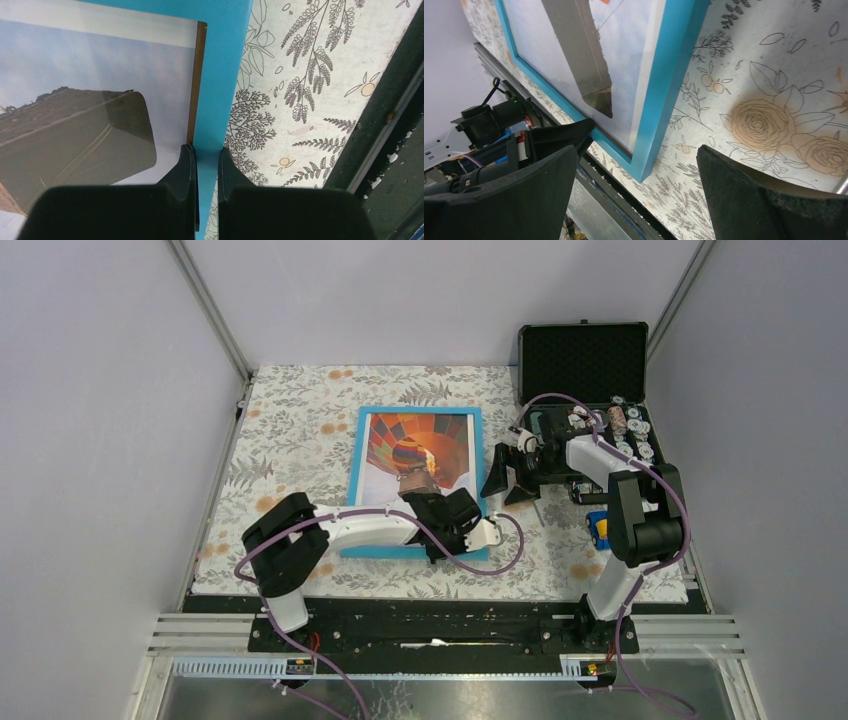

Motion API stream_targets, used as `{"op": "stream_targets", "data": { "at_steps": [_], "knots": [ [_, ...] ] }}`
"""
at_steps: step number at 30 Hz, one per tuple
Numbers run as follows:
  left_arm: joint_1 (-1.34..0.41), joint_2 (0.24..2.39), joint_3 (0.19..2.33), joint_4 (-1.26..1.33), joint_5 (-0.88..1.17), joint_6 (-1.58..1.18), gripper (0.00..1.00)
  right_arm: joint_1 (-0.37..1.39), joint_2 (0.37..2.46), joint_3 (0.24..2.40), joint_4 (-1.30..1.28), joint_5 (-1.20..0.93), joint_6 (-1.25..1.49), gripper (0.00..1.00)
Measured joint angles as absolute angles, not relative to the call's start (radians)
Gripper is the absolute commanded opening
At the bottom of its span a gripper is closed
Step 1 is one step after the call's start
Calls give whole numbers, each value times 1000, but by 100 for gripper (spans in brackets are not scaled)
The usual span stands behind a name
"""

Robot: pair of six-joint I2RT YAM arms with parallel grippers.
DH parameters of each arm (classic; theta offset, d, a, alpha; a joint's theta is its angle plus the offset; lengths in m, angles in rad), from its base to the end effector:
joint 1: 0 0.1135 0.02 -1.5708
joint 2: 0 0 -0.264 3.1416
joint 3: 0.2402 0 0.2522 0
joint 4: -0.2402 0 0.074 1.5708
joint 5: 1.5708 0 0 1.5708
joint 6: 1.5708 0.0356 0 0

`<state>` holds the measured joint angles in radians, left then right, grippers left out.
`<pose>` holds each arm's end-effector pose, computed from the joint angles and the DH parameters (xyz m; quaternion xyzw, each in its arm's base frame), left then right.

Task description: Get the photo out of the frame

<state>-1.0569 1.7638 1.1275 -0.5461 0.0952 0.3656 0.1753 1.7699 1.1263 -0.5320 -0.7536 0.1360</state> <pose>0.1665 -0.3019 0.1740 0.6467 0.7365 -0.1092 0.1655 0.3332 0.0837 0.1810 -0.0901 0.9102 0.3847 0.1244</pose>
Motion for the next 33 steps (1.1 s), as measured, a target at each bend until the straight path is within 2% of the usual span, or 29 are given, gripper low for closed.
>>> {"op": "stream_targets", "data": {
  "at_steps": [9, 20, 33],
  "knots": [
    [-1044, 1720, 1165, -599, 124, 362, 0, 175, 1778, 1124, -532, -863, 161, 100],
    [-1009, 1636, 1182, -620, 200, 342, 0, 174, 1895, 1125, -511, -989, 241, 100],
    [-1002, 1538, 1155, -581, 258, 316, 0, 207, 1953, 1089, -223, -1164, 553, 78]
  ]
}}
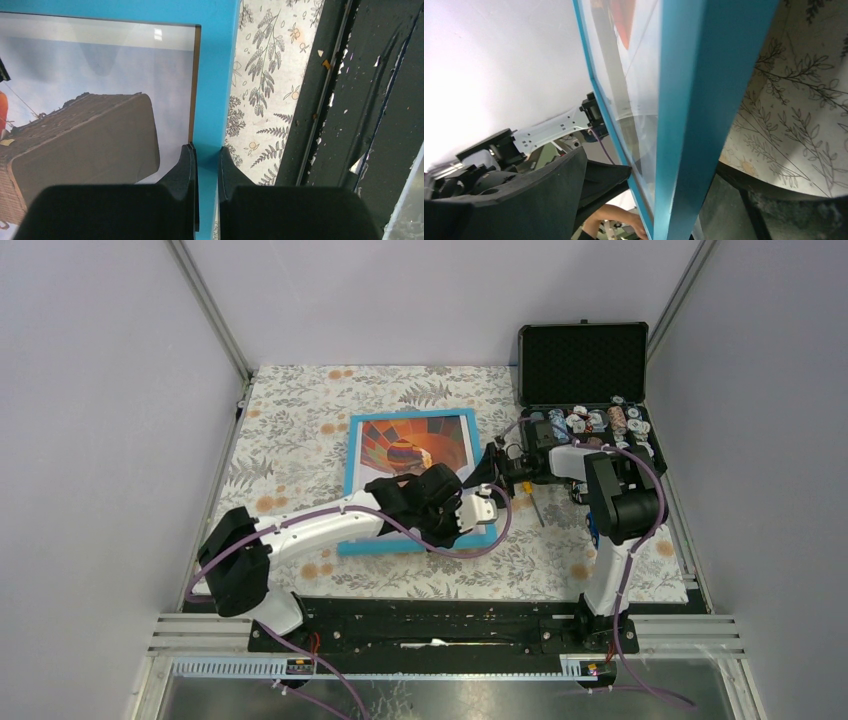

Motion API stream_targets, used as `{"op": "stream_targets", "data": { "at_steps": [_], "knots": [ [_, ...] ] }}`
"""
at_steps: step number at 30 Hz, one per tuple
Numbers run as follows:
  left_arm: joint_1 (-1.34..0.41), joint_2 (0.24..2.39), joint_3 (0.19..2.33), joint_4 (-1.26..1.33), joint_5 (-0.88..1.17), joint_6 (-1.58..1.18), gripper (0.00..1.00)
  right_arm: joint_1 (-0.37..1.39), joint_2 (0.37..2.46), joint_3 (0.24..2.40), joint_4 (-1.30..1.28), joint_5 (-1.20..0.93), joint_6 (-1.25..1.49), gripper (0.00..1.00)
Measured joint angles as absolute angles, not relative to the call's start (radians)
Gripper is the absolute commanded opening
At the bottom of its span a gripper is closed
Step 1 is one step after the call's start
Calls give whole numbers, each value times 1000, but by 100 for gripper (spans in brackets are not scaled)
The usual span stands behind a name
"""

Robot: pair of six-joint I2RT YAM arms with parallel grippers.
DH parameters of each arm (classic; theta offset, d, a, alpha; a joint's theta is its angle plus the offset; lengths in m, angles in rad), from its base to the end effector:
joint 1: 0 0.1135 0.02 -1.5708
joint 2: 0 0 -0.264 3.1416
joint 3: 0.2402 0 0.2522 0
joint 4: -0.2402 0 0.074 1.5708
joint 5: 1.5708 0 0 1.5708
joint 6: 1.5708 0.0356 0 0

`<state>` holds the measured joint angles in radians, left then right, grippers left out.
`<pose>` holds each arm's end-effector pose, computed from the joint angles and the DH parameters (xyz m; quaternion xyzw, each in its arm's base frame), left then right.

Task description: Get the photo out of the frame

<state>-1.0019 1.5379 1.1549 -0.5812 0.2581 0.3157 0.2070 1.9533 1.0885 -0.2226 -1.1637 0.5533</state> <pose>0.1662 -0.2768 0.2524 0.6098 0.7248 -0.2153 0.2376 0.3496 0.1068 0.1329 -0.0102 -0.8217 -0.5697 0.0123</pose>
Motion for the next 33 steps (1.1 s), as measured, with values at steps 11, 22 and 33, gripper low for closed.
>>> {"op": "stream_targets", "data": {
  "at_steps": [11, 22, 33],
  "knots": [
    [-985, 1524, 1122, -562, 279, 318, 0, 221, 1974, 923, 199, -1208, 915, 54],
    [-976, 1502, 1102, -541, 292, 328, 0, 263, 2009, 853, 583, -1233, 1192, 48],
    [-925, 1470, 1098, -515, 326, 322, 71, 287, 2014, 981, 352, -1221, 928, 3]
  ]
}}
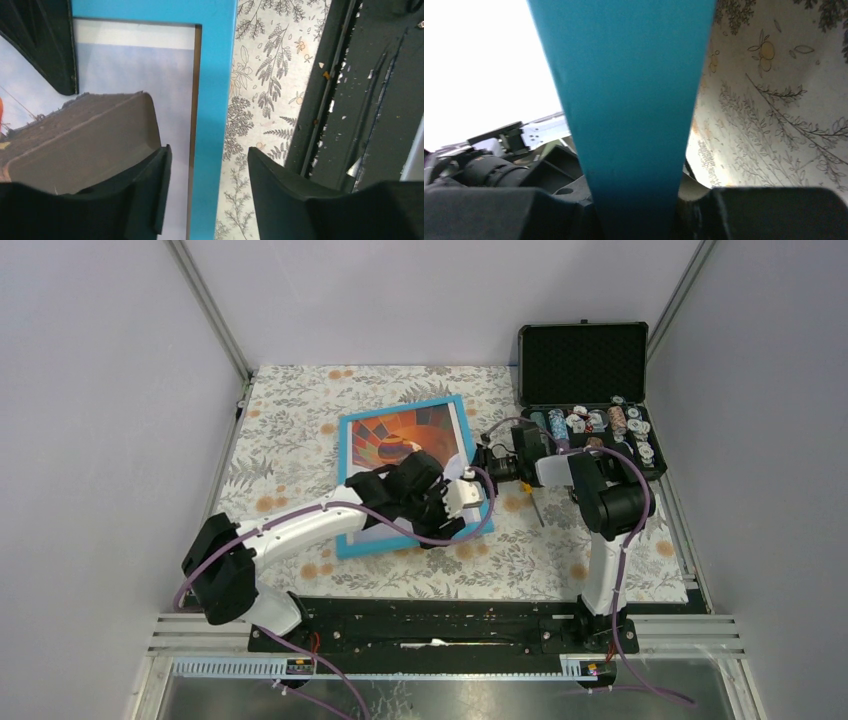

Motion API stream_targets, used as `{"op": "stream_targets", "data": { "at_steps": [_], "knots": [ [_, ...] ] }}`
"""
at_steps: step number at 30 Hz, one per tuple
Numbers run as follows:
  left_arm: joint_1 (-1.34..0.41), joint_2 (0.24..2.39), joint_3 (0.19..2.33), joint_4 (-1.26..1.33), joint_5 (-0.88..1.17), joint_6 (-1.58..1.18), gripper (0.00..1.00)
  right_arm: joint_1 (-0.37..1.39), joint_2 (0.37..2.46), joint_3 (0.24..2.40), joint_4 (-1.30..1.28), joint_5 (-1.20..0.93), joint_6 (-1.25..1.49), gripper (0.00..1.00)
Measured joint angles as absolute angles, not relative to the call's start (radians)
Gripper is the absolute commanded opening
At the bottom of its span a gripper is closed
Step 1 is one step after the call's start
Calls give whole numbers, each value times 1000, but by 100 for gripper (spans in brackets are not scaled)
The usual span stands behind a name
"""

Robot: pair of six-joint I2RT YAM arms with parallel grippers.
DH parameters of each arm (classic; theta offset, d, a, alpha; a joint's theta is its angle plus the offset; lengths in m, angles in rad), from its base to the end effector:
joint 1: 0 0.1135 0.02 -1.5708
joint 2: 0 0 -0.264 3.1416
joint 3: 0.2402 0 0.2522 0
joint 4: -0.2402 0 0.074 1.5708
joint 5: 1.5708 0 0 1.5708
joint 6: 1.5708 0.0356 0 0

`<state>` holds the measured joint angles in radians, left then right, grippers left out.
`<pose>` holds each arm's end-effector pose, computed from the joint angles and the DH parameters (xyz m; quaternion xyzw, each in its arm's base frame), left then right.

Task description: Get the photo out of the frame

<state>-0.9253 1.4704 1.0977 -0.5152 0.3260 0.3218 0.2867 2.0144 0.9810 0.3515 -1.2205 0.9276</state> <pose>0.1783 -0.2557 0.2593 0.5870 0.7231 -0.2442 0.2700 0.3523 0.1387 0.1179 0.0008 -0.7798 -0.6260 0.0058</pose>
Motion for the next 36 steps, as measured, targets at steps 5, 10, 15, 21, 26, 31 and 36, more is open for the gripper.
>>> {"op": "stream_targets", "data": {
  "at_steps": [5, 10, 15, 21, 26, 31, 36],
  "knots": [
    [-859, 1465, 1166, -610, 370, 294, 97, 289, 1995, 1071, 100, -1165, 726, 0],
    [-731, 1459, 1299, -708, 407, 251, 99, 289, 1975, 1160, -126, -1106, 551, 0],
    [-583, 1455, 1416, -767, 418, 204, 99, 289, 1959, 1283, -361, -1024, 389, 0],
    [-429, 1407, 1424, -804, 412, 147, 99, 288, 1925, 1446, -606, -909, 287, 0],
    [-373, 1353, 1418, -831, 356, 113, 99, 288, 1924, 1649, -813, -811, 215, 0],
    [-309, 1323, 1414, -863, 319, 89, 99, 286, 1924, 1817, -958, -723, 151, 0],
    [-264, 1284, 1401, -886, 232, 77, 99, 286, 1933, 1975, -1066, -646, 68, 0]
  ]
}}
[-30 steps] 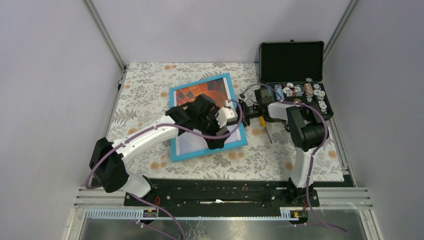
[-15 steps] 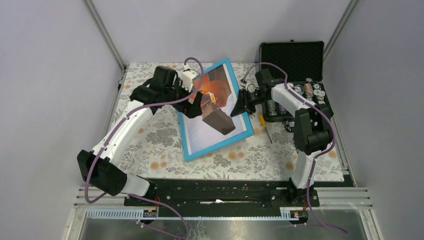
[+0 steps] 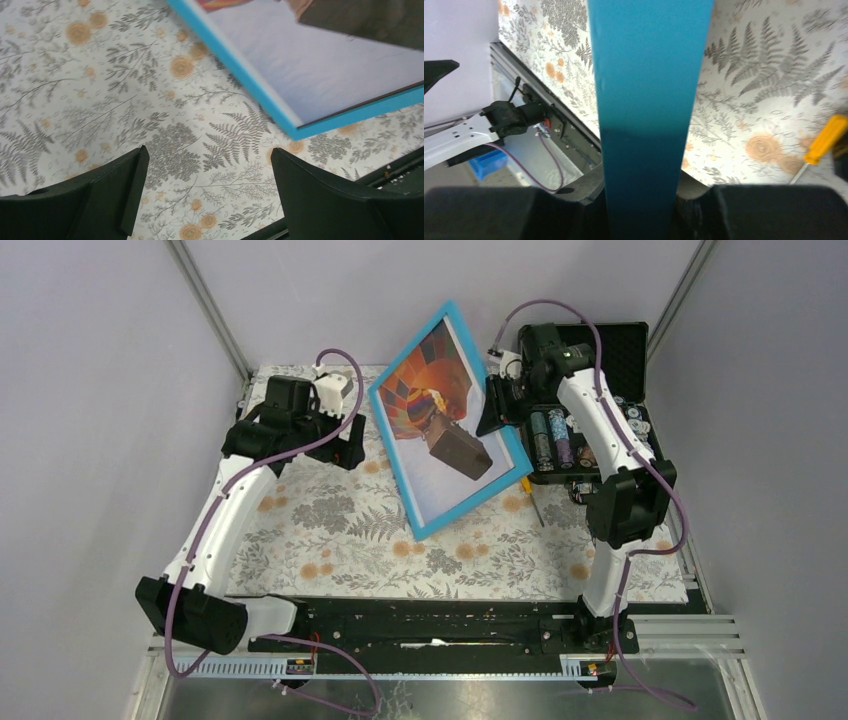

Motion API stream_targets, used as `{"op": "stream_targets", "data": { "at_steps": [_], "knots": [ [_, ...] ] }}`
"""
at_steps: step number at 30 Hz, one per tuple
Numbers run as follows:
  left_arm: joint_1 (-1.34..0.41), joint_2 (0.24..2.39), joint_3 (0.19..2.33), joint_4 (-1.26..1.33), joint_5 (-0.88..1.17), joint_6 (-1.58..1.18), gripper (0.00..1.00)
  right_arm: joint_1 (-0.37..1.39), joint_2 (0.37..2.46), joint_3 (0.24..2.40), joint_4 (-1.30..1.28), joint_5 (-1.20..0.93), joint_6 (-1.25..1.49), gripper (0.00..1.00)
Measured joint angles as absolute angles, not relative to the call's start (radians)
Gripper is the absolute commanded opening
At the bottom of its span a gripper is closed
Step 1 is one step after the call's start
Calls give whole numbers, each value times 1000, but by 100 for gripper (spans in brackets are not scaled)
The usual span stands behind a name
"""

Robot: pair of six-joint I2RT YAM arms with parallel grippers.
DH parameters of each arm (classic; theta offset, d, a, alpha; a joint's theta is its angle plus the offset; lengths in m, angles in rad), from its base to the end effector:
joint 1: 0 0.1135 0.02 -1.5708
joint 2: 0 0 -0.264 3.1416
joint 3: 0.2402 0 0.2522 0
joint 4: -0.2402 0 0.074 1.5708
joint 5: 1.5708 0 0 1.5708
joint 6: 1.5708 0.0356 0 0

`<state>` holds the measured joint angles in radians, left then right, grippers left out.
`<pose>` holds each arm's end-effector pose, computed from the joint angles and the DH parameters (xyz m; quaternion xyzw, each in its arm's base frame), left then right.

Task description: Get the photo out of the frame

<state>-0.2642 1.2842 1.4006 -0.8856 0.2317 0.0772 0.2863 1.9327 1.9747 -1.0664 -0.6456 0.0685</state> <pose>0.2486 -0.0757 0.3792 0.1998 0.8936 -0.1422 0.3759 0.3862 0.1360 0.3431 -0.1843 0.8985 0.3458 0.1980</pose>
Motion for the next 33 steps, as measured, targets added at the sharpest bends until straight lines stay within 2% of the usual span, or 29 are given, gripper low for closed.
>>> {"op": "stream_targets", "data": {
  "at_steps": [6, 13, 28, 33],
  "knots": [
    [-204, 1266, 1397, -890, 148, 56, 99, 296, 1933, 2134, -1109, -566, -16, 0],
    [-88, 1267, 1405, -906, 165, -14, 99, 361, 1933, 2272, -1106, -430, -117, 0],
    [214, 1362, 1487, -970, 297, -97, 99, 571, 1933, 2313, -1039, -166, -435, 0],
    [274, 1403, 1529, -975, 318, -97, 99, 647, 1919, 2238, -937, -27, -558, 0]
  ]
}}
